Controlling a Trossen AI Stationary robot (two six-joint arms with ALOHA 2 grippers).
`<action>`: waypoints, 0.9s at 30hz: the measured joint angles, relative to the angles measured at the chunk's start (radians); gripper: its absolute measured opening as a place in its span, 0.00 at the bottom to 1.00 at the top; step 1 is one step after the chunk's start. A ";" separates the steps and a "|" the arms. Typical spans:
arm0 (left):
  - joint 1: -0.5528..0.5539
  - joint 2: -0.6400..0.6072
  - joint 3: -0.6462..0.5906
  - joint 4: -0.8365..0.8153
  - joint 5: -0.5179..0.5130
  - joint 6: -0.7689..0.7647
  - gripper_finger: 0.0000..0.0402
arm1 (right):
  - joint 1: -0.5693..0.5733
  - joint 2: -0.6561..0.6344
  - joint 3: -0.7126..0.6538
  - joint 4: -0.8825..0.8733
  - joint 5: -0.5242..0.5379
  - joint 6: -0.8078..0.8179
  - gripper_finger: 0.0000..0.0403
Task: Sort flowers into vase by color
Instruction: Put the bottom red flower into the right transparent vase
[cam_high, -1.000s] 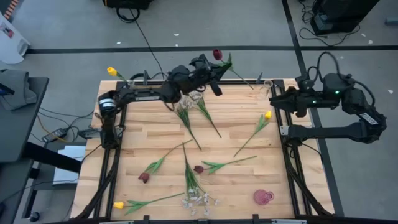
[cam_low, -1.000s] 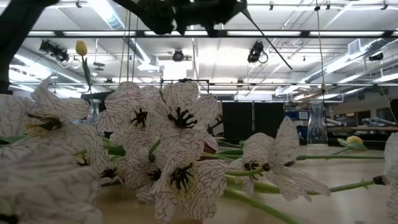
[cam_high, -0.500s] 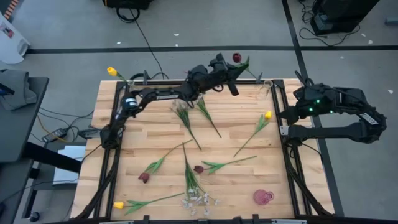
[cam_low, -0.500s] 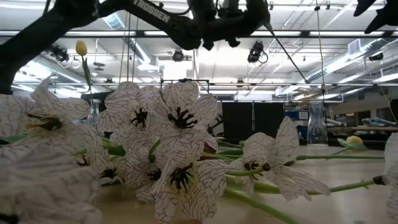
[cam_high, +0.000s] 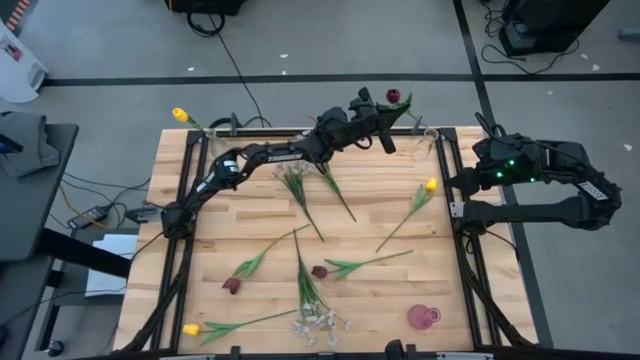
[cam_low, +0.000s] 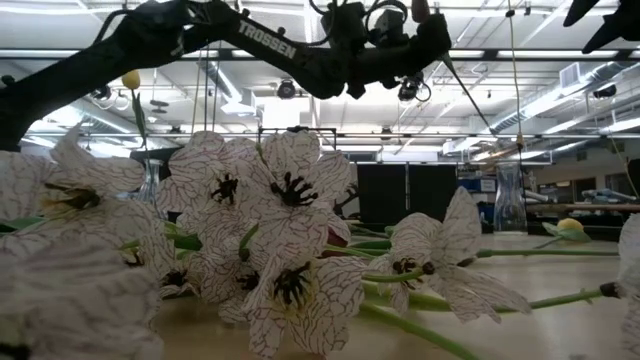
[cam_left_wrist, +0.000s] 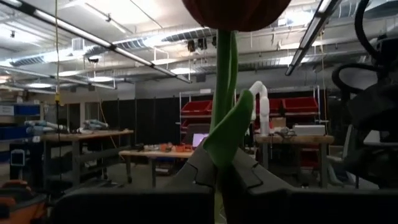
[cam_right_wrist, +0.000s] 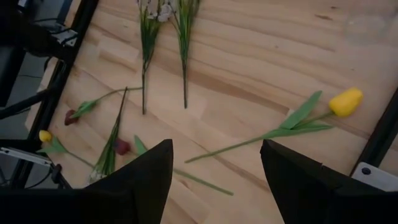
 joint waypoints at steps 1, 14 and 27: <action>0.000 0.001 0.003 -0.002 0.000 0.008 0.02 | 0.000 0.000 0.000 0.000 0.000 0.002 0.63; 0.001 0.000 0.004 -0.115 0.021 0.120 0.02 | 0.000 0.000 0.000 0.075 0.059 -0.001 0.63; 0.001 -0.001 0.004 -0.028 0.036 0.120 0.02 | 0.000 0.000 0.000 0.075 0.059 0.002 0.63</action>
